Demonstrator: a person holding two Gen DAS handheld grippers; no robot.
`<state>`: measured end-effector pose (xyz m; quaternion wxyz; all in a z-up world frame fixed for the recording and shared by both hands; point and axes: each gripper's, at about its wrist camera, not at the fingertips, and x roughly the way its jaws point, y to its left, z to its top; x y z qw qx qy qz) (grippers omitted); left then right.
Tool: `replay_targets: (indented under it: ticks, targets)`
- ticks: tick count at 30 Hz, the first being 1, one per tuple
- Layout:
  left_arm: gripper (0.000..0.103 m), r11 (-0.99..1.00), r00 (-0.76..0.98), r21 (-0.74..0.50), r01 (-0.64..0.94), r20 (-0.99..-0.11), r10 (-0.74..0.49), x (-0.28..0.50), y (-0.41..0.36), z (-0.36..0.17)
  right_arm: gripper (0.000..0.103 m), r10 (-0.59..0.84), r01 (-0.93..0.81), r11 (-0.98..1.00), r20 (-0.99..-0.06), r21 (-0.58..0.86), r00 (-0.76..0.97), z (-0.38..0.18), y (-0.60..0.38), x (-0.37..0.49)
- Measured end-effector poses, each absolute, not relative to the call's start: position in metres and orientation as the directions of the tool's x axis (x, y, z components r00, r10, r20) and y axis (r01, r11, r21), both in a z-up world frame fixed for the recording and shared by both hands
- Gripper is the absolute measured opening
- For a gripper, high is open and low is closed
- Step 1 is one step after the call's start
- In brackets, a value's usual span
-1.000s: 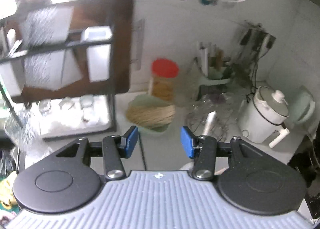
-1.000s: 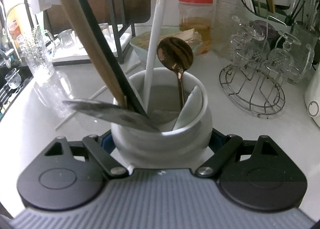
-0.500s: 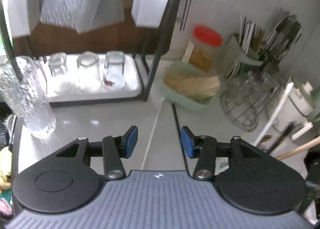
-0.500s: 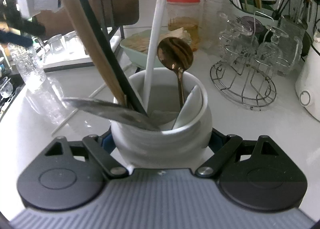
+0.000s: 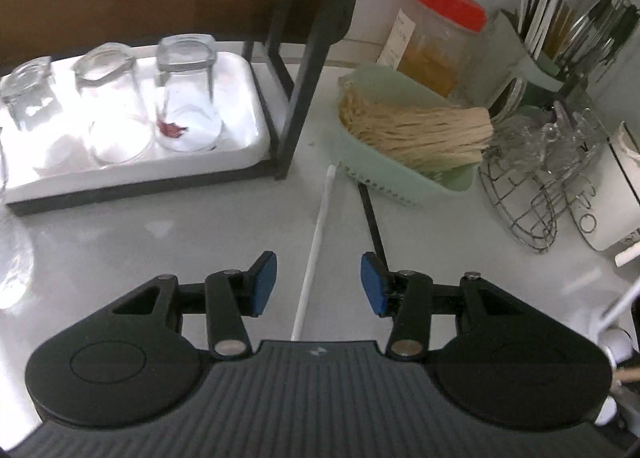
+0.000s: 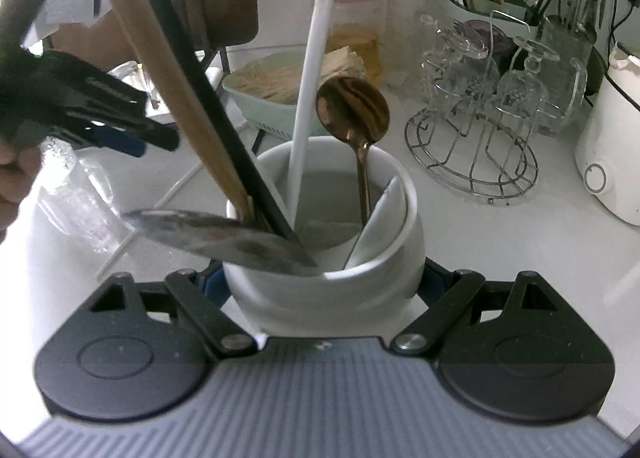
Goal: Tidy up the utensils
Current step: 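Move the left tool back toward the white chopstick on the counter, then close the left tool on the white chopstick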
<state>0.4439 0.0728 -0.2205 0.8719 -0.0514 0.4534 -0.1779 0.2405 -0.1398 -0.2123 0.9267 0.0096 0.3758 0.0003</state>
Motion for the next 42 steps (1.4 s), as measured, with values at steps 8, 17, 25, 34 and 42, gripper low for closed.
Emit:
replay_targets:
  ticks: [8, 17, 25, 34, 42]
  targets:
    - [0.048, 0.931, 0.527, -0.219, 0.292, -0.776, -0.348, 0.480, 0.052, -0.244, 0.090, -0.004, 0.024, 1.000, -0.704, 0.019, 0.710, -0.212, -0.139, 0.242]
    - [0.037, 0.918, 0.547, -0.126, 0.375, -0.769, -0.329, 0.507, 0.024, -0.255, 0.090, -0.008, 0.034, 0.999, -0.701, 0.023, 0.713, -0.213, -0.139, 0.241]
    - [0.036, 0.911, 0.579, -0.007, 0.413, -0.770, -0.268, 0.517, 0.000, -0.258, 0.091, -0.001, 0.019, 1.000, -0.709, 0.018, 0.705, -0.212, -0.139, 0.243]
    - [0.007, 0.919, 0.570, 0.029, 0.394, -0.792, -0.219, 0.525, -0.012, -0.256, 0.090, -0.001, 0.019, 1.000, -0.709, 0.017, 0.706, -0.213, -0.139, 0.242]
    - [0.007, 0.923, 0.565, -0.001, 0.384, -0.791, -0.236, 0.509, -0.006, -0.247, 0.091, 0.013, 0.002, 1.000, -0.725, 0.020, 0.689, -0.211, -0.140, 0.245]
